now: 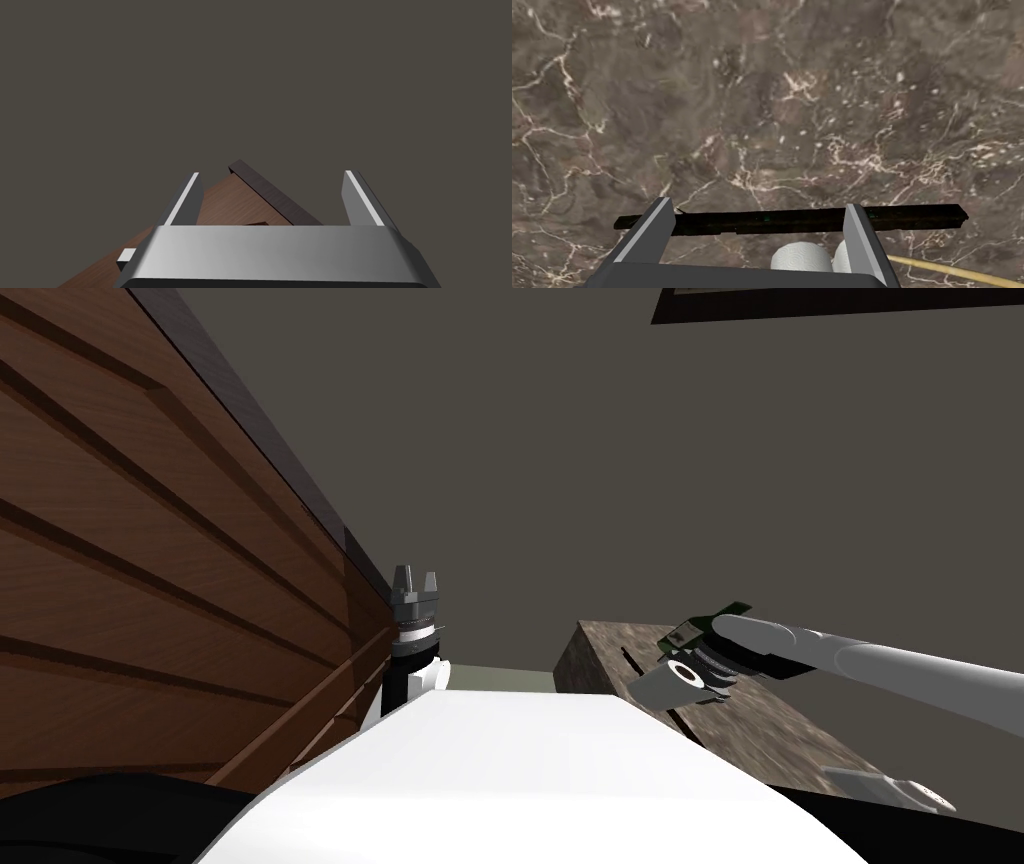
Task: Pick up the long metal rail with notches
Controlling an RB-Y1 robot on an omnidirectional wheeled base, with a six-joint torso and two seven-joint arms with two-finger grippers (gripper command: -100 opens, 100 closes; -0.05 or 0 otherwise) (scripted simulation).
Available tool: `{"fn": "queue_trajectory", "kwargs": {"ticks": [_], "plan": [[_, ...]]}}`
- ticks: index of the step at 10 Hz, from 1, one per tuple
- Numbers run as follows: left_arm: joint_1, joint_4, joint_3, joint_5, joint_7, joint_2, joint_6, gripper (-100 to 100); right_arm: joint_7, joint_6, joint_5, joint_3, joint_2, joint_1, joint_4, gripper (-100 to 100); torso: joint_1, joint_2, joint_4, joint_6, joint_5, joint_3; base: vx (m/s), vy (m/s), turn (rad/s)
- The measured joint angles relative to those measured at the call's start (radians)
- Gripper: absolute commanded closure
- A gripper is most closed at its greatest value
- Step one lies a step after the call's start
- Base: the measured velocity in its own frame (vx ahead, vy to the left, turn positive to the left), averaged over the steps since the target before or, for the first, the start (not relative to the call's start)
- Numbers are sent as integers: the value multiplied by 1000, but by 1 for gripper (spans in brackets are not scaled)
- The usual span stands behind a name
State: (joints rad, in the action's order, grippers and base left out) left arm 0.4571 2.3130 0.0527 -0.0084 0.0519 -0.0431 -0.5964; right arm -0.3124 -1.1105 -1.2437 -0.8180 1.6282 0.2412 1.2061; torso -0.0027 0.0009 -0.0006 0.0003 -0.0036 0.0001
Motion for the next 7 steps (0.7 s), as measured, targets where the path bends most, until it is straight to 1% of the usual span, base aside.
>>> {"fn": "queue_trajectory", "kwargs": {"ticks": [1,3,4,7], "plan": [[0,0,0,0,0,0,0,0,-20,1,-3,0,1,1,4,-100,1,0,0,0,0,0,-8,-15,16],[0,0,0,0,0,0,0,0,-74,8,-23,-4,4,6,34,-100,1,0,0,0,0,0,-8,-23,19],[0,0,0,0,0,0,0,0,-102,15,-37,-8,8,8,58,-100,0,0,0,0,0,0,-8,-24,15],[0,0,0,0,0,0,0,0,-192,25,-68,-14,7,19,93,-100,0,-1,0,0,0,0,-6,-23,22]]}}
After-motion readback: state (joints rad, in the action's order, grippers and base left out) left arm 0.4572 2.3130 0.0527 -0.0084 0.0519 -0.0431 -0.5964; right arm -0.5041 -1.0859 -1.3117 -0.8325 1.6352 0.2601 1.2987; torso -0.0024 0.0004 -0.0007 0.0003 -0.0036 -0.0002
